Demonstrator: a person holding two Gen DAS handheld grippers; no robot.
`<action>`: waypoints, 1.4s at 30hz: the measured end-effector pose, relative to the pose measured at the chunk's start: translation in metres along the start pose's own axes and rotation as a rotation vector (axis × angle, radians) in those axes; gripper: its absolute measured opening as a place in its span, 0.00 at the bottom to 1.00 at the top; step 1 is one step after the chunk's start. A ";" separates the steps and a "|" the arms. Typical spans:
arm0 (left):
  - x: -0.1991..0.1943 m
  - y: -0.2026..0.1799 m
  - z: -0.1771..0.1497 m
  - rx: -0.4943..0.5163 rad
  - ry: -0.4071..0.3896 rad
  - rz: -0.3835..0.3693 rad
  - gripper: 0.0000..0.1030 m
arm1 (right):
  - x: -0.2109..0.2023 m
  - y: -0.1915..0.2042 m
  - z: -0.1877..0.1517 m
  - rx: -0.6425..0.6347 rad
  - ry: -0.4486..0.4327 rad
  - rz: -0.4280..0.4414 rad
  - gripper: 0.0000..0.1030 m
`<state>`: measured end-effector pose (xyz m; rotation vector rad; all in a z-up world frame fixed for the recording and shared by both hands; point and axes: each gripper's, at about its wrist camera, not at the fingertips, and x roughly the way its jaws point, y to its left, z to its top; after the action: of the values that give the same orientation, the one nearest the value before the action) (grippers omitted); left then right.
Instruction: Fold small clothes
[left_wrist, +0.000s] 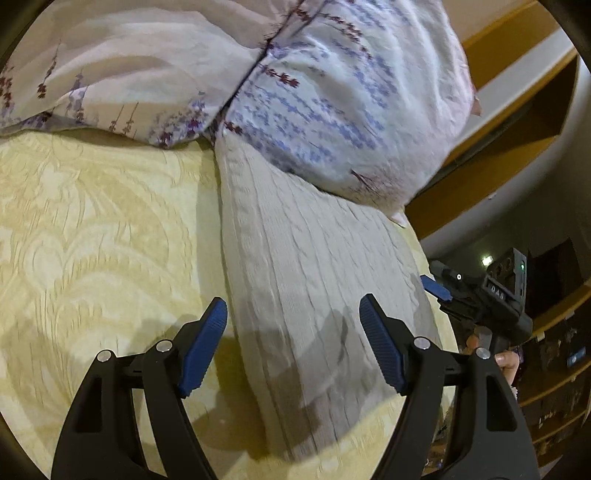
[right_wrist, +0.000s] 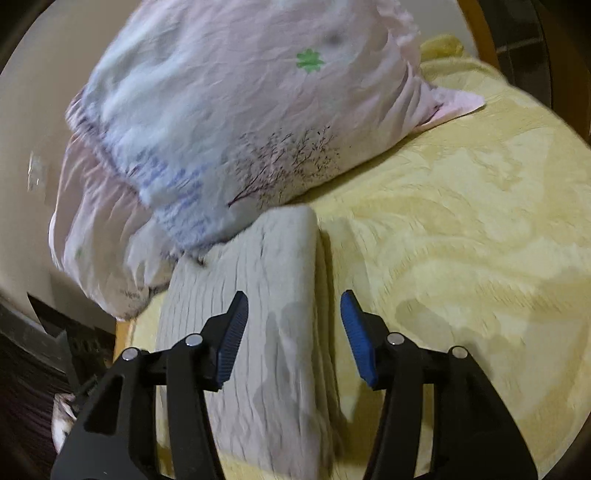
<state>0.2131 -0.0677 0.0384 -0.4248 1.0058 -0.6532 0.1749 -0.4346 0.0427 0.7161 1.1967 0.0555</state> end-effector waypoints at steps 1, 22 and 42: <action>0.003 0.003 0.004 -0.007 0.001 0.005 0.72 | 0.006 -0.002 0.004 0.012 0.007 0.000 0.51; 0.041 -0.017 0.008 0.053 0.027 0.042 0.72 | 0.057 -0.017 0.024 -0.046 -0.007 -0.184 0.11; 0.036 -0.038 -0.013 0.199 0.001 0.165 0.78 | 0.016 -0.045 -0.023 0.076 0.038 0.068 0.66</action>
<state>0.2035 -0.1207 0.0321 -0.1656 0.9550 -0.5977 0.1471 -0.4525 0.0010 0.8260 1.2153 0.0809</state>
